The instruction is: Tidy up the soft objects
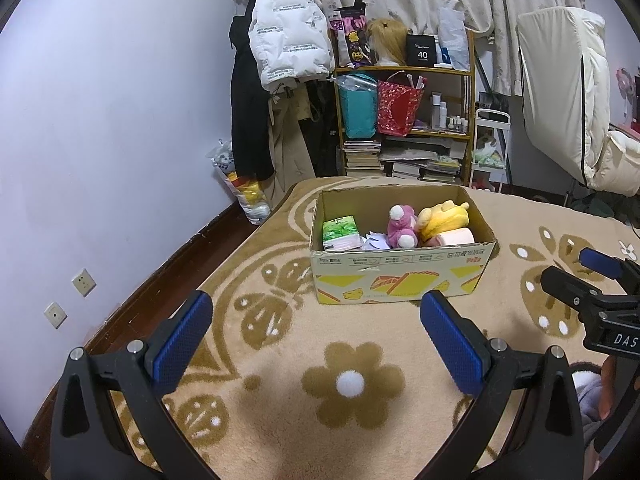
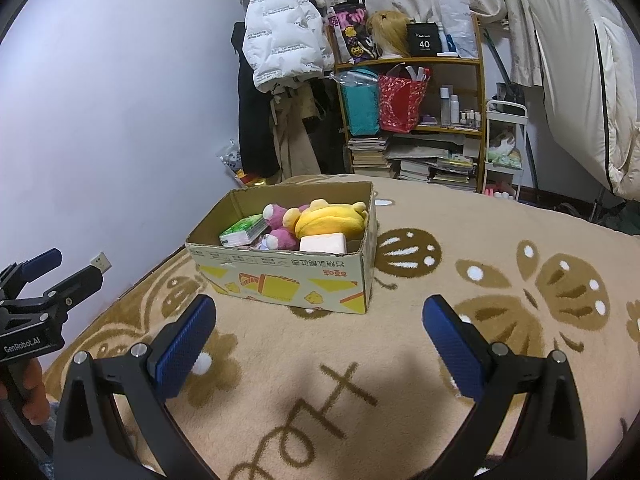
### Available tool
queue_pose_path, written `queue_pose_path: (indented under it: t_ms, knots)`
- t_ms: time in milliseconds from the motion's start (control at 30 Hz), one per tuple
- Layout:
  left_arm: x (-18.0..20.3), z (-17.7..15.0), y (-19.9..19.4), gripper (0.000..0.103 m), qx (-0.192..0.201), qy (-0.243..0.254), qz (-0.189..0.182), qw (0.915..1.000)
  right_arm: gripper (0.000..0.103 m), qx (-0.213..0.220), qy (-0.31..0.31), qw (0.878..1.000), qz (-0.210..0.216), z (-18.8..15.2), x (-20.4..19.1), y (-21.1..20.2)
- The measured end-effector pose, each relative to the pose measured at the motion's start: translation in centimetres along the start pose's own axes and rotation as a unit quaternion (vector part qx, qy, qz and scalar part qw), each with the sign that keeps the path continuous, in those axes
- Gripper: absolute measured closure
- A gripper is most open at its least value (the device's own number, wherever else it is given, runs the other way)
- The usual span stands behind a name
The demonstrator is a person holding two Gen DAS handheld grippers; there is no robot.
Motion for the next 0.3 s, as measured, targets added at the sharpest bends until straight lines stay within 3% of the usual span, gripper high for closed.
queue_pose_path:
  t_ms: [300]
  knots:
    - [0.56, 0.06, -0.18, 0.001, 0.000, 0.002, -0.004, 1.0000, 0.000, -0.001, 0.006, 1.000, 0.003, 0.10, 0.08, 0.06]
Point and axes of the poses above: each gripper's, at about its wrist camera, not at the fingertips, and y roughly the way its jaws point, x to its right, z to its top, the point moved 4 cm from there along y, roughly the way its jaws point, and after that the axes turned 5 degrees about x, right-handed, at the moved point
